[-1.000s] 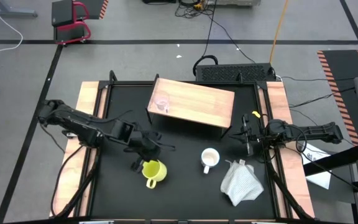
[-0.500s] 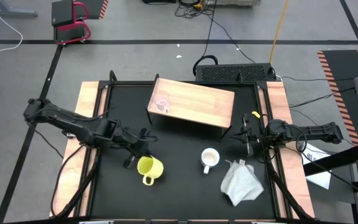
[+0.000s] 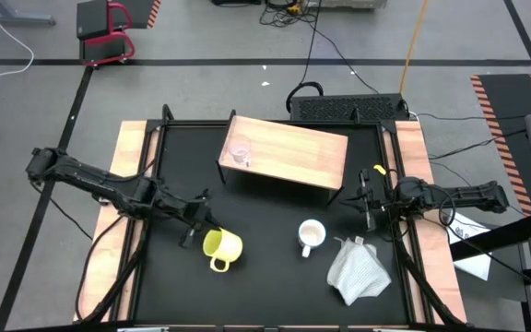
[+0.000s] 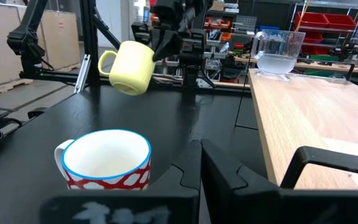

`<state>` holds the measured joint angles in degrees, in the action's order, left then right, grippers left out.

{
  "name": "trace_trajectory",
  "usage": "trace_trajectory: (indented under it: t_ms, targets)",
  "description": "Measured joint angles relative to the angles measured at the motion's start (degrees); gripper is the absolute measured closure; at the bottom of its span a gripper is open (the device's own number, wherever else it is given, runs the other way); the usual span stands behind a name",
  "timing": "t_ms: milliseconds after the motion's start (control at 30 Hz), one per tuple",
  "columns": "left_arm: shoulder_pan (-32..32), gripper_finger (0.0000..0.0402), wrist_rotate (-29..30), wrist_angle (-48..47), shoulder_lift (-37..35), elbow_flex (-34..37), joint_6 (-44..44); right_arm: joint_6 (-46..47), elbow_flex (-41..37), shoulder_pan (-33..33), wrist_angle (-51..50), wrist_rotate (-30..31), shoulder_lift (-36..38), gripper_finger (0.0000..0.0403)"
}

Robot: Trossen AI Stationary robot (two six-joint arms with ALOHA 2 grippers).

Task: Stack small to large cups/mugs on shelf
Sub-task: Put the light green mug on the shelf

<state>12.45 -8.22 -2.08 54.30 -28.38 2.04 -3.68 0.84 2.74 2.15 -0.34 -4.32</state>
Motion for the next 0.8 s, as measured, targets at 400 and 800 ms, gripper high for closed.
trace_trajectory:
  t_ms: [400,800]
  targets:
    - [0.0,0.0398,2.32,12.46,-3.66,8.63,-0.53,0.87,0.0,-0.01,-0.11,-0.04,0.0,0.0403]
    - [-0.27,0.0398,3.73,35.91,-3.87,20.49,-0.84,1.04,-0.01,0.0,-0.19,-0.07,0.0,0.0403]
